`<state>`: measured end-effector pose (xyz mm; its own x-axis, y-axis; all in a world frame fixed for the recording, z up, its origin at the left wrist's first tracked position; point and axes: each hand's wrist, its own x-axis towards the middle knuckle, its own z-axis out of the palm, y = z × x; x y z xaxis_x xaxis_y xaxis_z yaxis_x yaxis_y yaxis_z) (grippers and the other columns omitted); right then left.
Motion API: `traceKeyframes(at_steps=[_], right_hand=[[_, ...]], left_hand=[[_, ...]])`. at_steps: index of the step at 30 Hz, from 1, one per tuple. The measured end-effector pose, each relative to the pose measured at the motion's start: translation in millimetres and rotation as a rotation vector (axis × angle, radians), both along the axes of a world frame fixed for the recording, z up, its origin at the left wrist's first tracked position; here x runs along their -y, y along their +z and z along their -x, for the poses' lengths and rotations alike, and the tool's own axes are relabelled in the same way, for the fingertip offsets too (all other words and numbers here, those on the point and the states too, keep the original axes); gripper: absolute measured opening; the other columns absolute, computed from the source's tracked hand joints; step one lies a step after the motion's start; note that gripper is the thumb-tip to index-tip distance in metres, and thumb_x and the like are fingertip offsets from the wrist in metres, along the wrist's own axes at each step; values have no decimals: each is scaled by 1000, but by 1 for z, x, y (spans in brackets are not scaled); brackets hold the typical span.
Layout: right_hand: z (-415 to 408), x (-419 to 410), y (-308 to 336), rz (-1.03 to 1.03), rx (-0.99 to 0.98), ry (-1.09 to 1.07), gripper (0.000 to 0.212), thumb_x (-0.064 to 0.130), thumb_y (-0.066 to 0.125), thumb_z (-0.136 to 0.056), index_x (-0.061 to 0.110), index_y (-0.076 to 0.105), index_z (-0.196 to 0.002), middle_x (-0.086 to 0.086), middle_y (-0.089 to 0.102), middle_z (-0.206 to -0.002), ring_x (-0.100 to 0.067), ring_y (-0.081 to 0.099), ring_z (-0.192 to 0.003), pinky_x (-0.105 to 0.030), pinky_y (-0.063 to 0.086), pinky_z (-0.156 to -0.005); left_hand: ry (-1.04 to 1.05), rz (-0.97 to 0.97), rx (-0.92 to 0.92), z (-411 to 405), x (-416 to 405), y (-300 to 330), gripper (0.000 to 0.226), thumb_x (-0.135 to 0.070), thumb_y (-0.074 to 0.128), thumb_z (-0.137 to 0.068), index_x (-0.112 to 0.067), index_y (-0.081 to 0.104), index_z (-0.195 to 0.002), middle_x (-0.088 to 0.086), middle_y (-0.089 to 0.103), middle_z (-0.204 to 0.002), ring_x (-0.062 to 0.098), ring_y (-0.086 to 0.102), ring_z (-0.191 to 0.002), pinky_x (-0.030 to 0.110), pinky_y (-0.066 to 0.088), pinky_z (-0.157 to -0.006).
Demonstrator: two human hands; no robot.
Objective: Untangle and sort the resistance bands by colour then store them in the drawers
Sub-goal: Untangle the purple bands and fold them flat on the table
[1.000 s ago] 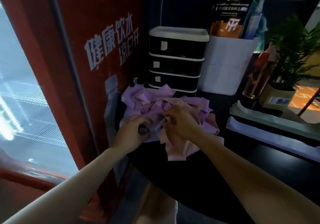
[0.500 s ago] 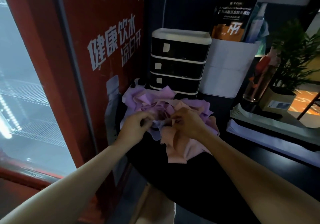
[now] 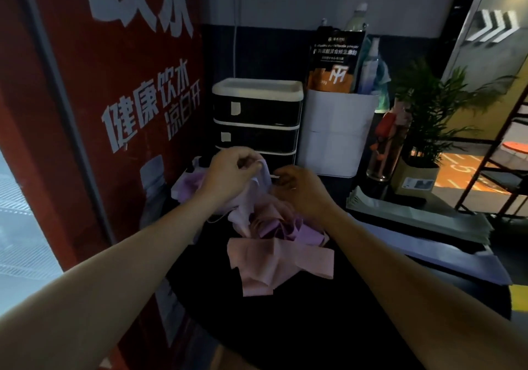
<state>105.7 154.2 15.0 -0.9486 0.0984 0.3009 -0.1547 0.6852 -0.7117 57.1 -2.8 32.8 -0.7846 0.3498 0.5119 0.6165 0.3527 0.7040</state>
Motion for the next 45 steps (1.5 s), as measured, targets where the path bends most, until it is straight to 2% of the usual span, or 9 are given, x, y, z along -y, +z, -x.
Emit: traceKeyframes(at_steps=[3,10,16,20,28,33,38,42,45], right_hand=[[-1,-8,15,-2,-70,-28,6,10,69,-80,10,63,-82,-4,59,-72,-14,53,-63,-20,42,-59],[-10,-31,50,73,-242,-114,42,4,58,-87,16,41,-51,1,37,-50,-8,30,-49,-15,25,-44],[-29,-55,71,-100,-309,-72,19,6,62,-85,-8,66,-74,-24,61,-68,-23,54,-61,-37,46,-59],[-43,-72,79,-172,-334,-72,14,5,66,-83,-9,69,-81,-28,64,-77,-31,59,-70,-42,51,-70],[-76,-97,105,-195,-299,-163,22,0,65,-81,5,72,-101,-10,72,-98,-10,60,-81,-10,47,-69],[-87,-107,101,-228,-334,-298,24,-3,59,-81,6,74,-98,-7,72,-96,-7,57,-80,1,36,-61],[-97,-121,95,-198,-337,-415,24,-3,57,-83,5,73,-98,-9,72,-95,-11,56,-79,-15,39,-66],[-100,-135,82,-168,-260,-434,17,4,61,-83,7,71,-97,-10,68,-91,-14,53,-73,-14,36,-56],[-99,-131,75,-45,-76,-320,16,5,56,-89,10,62,-104,-8,65,-92,-19,60,-77,-25,48,-62]], left_hand=[[-67,-55,-7,-2,-14,19,9,-10,61,-89,-12,67,-95,0,64,-88,1,57,-77,12,46,-71],[-177,-169,21,-11,-35,56,14,-8,60,-89,-21,64,-86,-9,63,-81,2,59,-75,14,49,-70],[-237,-158,106,-17,-39,57,10,-11,58,-91,-19,65,-90,0,66,-88,14,62,-86,31,51,-82],[-289,-159,182,-26,-49,59,14,-12,57,-92,-22,64,-88,1,67,-87,18,62,-88,36,51,-84],[-438,-27,295,-41,-67,63,22,-21,49,-96,-18,60,-77,-3,50,-73,9,45,-72,23,37,-71],[-570,-88,546,-60,-79,60,21,-31,56,-84,-13,56,-73,-8,49,-53,6,42,-51,13,37,-47],[-688,32,663,-56,-73,48,22,-13,65,-75,-8,64,-97,-5,65,-73,6,60,-66,18,51,-62],[-583,-10,635,-44,-68,40,5,-13,60,-86,-12,65,-88,-3,64,-75,10,58,-69,20,50,-63],[-509,11,523,-39,-75,41,7,-15,58,-90,-16,62,-85,1,60,-79,13,54,-75,24,45,-69]])
